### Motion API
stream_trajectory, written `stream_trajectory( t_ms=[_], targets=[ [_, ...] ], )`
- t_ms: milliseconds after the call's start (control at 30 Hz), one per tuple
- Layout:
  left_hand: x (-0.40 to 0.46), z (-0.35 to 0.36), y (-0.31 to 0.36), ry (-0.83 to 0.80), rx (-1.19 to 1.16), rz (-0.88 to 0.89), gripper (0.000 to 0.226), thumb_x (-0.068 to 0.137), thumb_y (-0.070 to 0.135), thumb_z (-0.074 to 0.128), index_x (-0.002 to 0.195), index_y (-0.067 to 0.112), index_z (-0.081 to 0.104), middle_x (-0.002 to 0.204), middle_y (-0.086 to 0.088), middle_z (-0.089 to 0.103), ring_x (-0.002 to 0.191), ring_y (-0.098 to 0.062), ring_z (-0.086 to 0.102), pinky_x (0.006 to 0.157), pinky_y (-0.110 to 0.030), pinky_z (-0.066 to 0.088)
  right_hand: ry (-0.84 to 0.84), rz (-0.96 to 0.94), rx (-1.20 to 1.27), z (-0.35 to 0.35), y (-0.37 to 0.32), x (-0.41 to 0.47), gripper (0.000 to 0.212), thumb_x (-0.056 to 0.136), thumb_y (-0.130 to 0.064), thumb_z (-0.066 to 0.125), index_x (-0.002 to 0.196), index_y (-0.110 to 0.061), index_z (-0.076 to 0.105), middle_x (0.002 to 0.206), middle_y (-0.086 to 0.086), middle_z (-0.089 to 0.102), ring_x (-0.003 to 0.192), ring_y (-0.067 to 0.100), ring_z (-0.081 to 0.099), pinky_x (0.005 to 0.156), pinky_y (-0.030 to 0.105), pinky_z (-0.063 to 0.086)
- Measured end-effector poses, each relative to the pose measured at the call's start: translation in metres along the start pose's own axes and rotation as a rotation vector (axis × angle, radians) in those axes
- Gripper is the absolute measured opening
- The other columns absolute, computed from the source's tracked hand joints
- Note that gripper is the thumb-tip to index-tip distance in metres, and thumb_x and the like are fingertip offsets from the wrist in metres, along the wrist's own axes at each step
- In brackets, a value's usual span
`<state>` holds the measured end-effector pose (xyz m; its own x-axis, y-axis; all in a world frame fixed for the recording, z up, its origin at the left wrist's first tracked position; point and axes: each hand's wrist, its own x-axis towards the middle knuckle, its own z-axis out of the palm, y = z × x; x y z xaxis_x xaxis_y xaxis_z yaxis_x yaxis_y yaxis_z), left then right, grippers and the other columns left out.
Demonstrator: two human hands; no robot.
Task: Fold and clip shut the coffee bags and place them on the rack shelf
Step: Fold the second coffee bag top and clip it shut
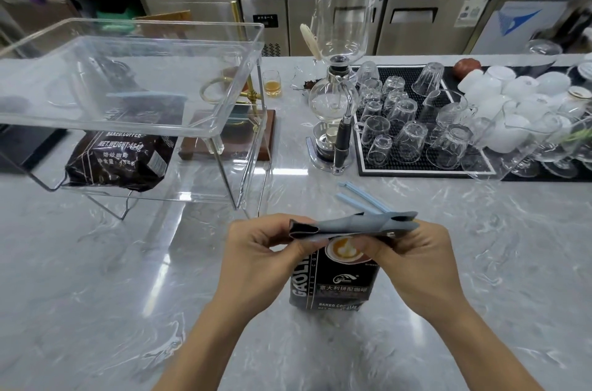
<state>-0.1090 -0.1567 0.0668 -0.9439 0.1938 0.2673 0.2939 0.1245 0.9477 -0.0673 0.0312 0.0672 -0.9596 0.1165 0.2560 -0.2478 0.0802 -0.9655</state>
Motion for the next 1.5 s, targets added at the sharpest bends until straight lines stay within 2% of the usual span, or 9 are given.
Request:
stream_trajectory(
  t_ms=[100,200,333,433,500,600,1000,1200,1500],
  targets=[
    [0.0,0.001,-0.002,0.015,-0.036,-0.015,0.025,0.07,-0.01,0.081,0.079,0.014,0.082,0.075,0.004,0.081,0.071,-0.01,0.076,0.065,-0.022,0.058,0.012,-0.066,0.045,0.005,-0.006,0.002,0.029,0.07,-0.008,0.07,0.078,-0.034,0.08,0.076,-0.015,0.078,0.074,0.004,0.075,0.068,0.016,0.057],
    [0.001,0.002,-0.001,0.02,-0.097,-0.035,0.022,0.073,-0.004,0.079,0.079,0.017,0.081,0.073,0.009,0.079,0.069,-0.002,0.073,0.064,-0.017,0.056,-0.012,-0.078,0.054,0.005,-0.002,0.005,0.031,0.073,-0.007,0.068,0.078,-0.035,0.08,0.078,-0.016,0.078,0.077,0.004,0.075,0.07,0.016,0.056],
    [0.0,-0.002,-0.002,0.019,-0.139,-0.037,0.018,0.077,0.01,0.074,0.081,0.026,0.082,0.075,0.01,0.078,0.072,-0.005,0.071,0.066,-0.021,0.056,0.037,-0.042,0.048,0.002,0.002,0.004,0.015,0.074,-0.036,0.074,0.087,-0.043,0.078,0.082,-0.023,0.077,0.077,-0.002,0.072,0.071,0.015,0.056],
    [0.002,-0.003,0.002,0.01,-0.124,-0.009,0.018,0.077,0.016,0.074,0.077,0.033,0.081,0.072,0.012,0.076,0.07,-0.003,0.068,0.064,-0.022,0.054,0.045,-0.038,0.054,0.002,-0.001,0.004,0.021,0.075,-0.05,0.07,0.093,-0.041,0.077,0.087,-0.023,0.077,0.081,0.0,0.073,0.073,0.016,0.056],
    [0.004,-0.003,0.003,0.011,-0.125,-0.006,0.036,0.078,0.004,0.07,0.081,0.038,0.081,0.074,0.019,0.077,0.072,0.004,0.07,0.065,-0.015,0.054,0.048,-0.049,0.029,0.001,0.001,0.006,0.016,0.077,-0.037,0.075,0.092,-0.042,0.077,0.085,-0.022,0.077,0.08,0.0,0.072,0.073,0.016,0.056],
    [0.002,-0.001,0.003,0.007,-0.123,-0.01,0.035,0.079,0.003,0.071,0.082,0.036,0.081,0.073,0.022,0.076,0.071,0.007,0.069,0.064,-0.011,0.052,0.043,-0.052,-0.019,-0.001,0.007,0.005,0.036,0.078,-0.012,0.068,0.088,-0.046,0.076,0.083,-0.025,0.076,0.079,-0.004,0.072,0.071,0.013,0.055],
    [-0.005,0.003,0.006,0.035,-0.121,-0.06,0.025,0.079,0.002,0.073,0.079,0.026,0.08,0.069,0.02,0.076,0.068,0.008,0.068,0.062,-0.009,0.05,0.05,-0.022,0.031,0.002,-0.002,0.001,0.015,0.074,-0.039,0.076,0.088,-0.043,0.077,0.084,-0.022,0.077,0.079,-0.001,0.073,0.07,0.014,0.055],
    [-0.01,0.002,0.0,0.074,-0.124,-0.142,0.028,0.075,0.008,0.068,0.078,0.033,0.082,0.072,0.007,0.079,0.07,-0.002,0.071,0.065,-0.019,0.056,0.05,0.007,0.06,0.004,0.0,-0.001,0.035,0.073,-0.011,0.065,0.081,-0.042,0.078,0.077,-0.02,0.077,0.072,-0.001,0.072,0.066,0.013,0.055],
    [-0.009,0.001,0.001,0.067,-0.123,-0.183,0.011,0.076,0.012,0.069,0.077,0.015,0.08,0.078,-0.019,0.076,0.069,-0.013,0.07,0.065,-0.03,0.056,0.073,0.026,0.079,0.006,-0.004,0.0,0.03,0.075,-0.015,0.066,0.082,-0.042,0.078,0.078,-0.018,0.078,0.072,0.002,0.074,0.064,0.015,0.056]
  ],
)
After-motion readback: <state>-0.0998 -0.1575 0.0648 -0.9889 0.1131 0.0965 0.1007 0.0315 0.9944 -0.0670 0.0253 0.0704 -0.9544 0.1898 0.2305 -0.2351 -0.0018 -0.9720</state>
